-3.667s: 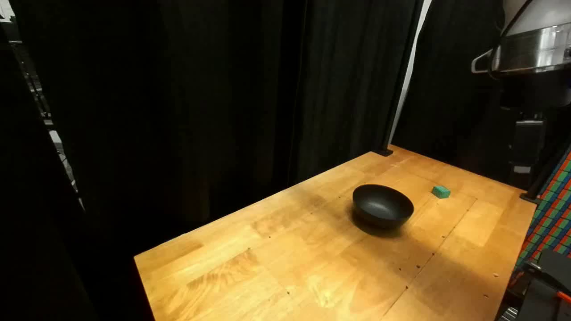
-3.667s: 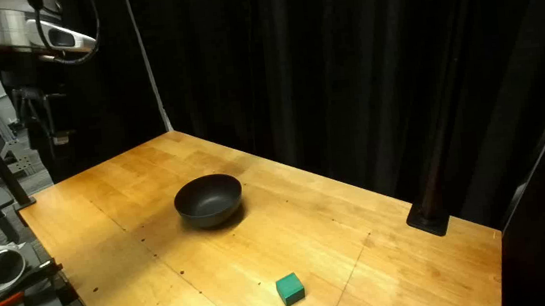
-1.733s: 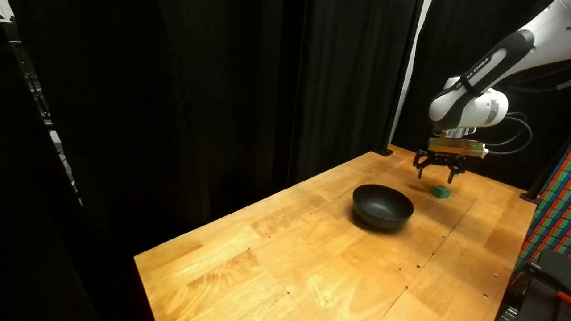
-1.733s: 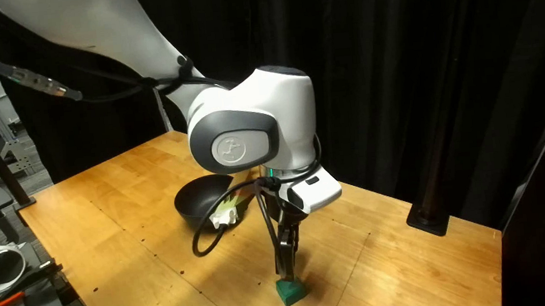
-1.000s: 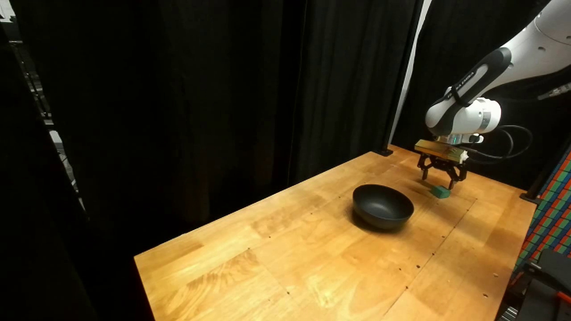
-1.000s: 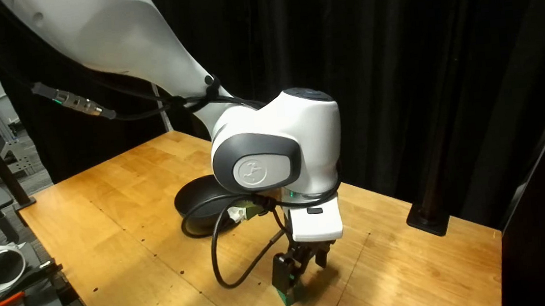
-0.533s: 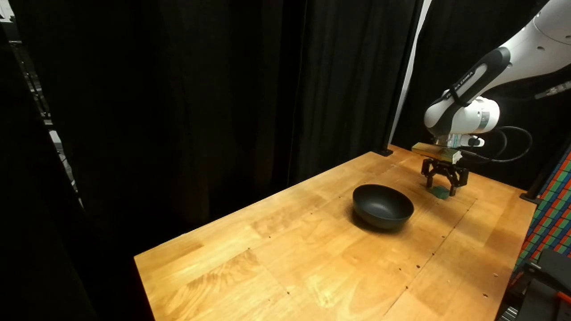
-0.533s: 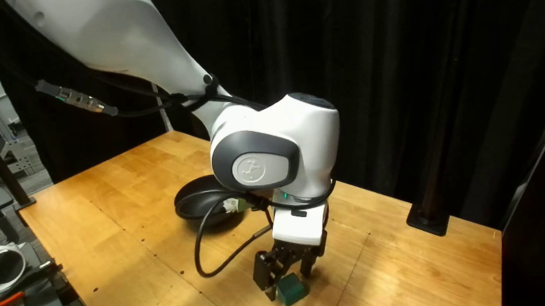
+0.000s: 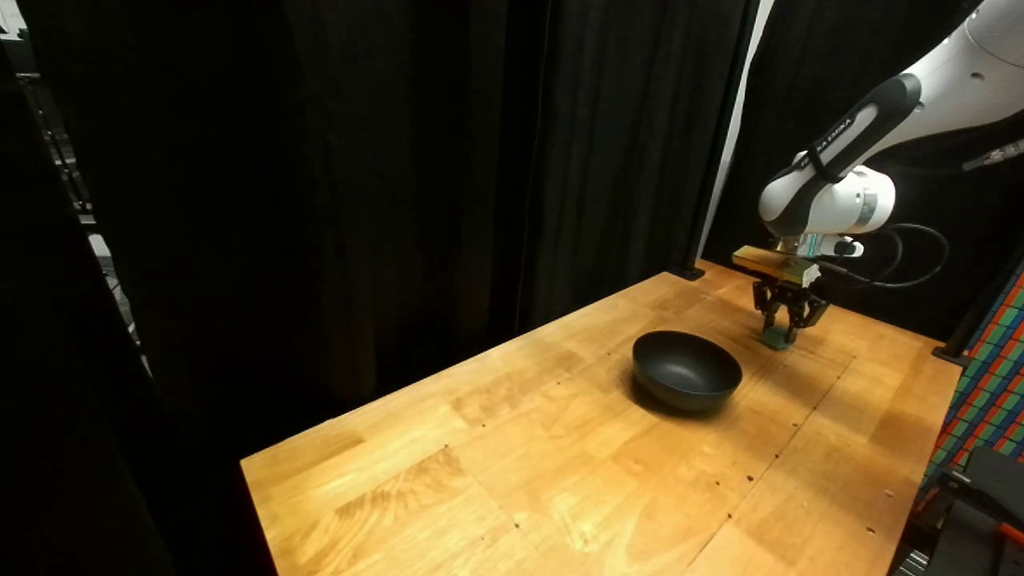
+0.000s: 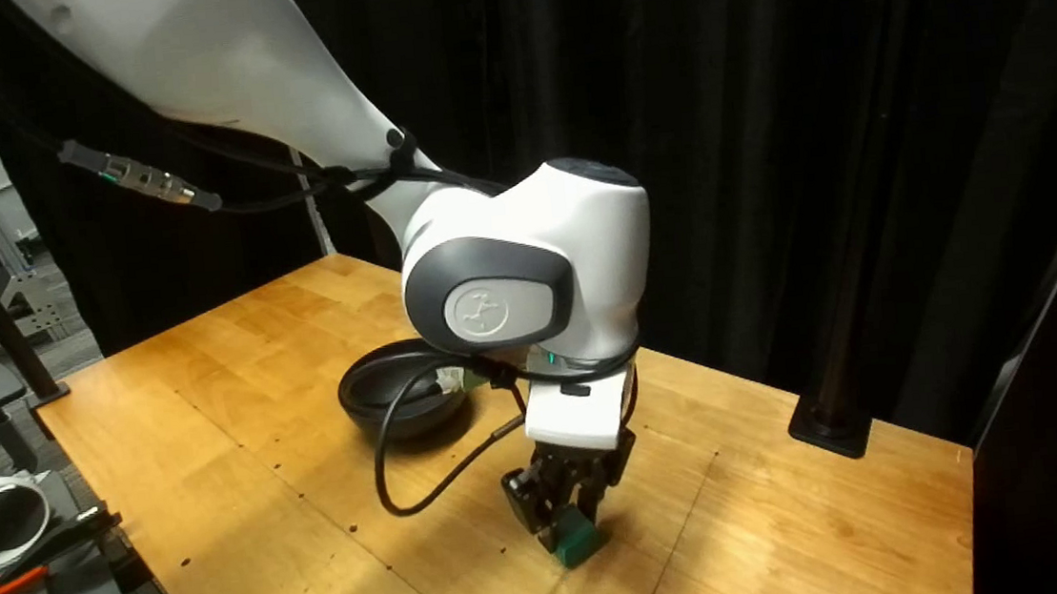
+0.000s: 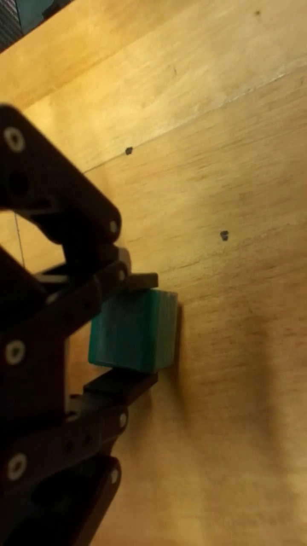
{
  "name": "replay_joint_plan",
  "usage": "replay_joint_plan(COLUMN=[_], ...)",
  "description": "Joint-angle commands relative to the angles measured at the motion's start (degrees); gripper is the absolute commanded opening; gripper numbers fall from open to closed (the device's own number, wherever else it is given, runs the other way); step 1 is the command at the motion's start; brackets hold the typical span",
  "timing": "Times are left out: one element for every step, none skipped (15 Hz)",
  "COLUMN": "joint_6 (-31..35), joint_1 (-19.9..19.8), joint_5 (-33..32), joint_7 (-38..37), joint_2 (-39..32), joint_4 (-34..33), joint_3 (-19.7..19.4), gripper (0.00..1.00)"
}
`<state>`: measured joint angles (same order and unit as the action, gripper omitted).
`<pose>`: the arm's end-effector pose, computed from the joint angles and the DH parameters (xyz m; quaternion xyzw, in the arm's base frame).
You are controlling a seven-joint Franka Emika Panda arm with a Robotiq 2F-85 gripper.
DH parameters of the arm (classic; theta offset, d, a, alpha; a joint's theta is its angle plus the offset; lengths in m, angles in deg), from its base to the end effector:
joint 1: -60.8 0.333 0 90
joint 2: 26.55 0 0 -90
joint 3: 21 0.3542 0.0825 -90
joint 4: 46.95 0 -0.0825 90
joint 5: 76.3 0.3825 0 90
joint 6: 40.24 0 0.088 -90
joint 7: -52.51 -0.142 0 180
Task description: Put the block in the bowl
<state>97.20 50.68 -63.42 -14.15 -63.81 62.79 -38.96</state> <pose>0.5579 -0.2854 0.1517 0.6275 -0.7758 -0.0498 0.0443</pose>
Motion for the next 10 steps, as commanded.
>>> replay_joint_plan(joint_6=[-2.7, -3.9, -4.7, -5.8, -6.7, -7.6, -8.4, -8.8, -9.2, -9.5], joint_1=[0.3, 0.9, 1.6, 2.1, 2.8, 3.5, 4.1, 4.8, 5.4, 6.0], joint_5=[1.2, 1.2, 1.2, 1.4, 1.3, 1.0, 1.4, 1.5, 1.5, 1.8], joint_7=[6.6, 7.9, 9.1, 10.4, 11.8, 13.2, 15.0, 16.6, 18.4, 20.4], joint_2=[10.5, 12.8, 14.9, 16.6, 18.1, 19.2, 20.2, 20.7, 21.2, 21.3], joint_4=[5.7, 6.7, 7.8, 8.4, 9.0, 9.6, 10.0, 10.5, 11.1, 11.4], joint_3=[4.5, 5.6, 6.8, 8.0, 9.1, 10.0, 11.1, 12.0, 12.9, 13.8], gripper=[0.23, 0.23, 0.23, 0.23, 0.23, 0.23, 0.23, 0.23, 0.23, 0.23])
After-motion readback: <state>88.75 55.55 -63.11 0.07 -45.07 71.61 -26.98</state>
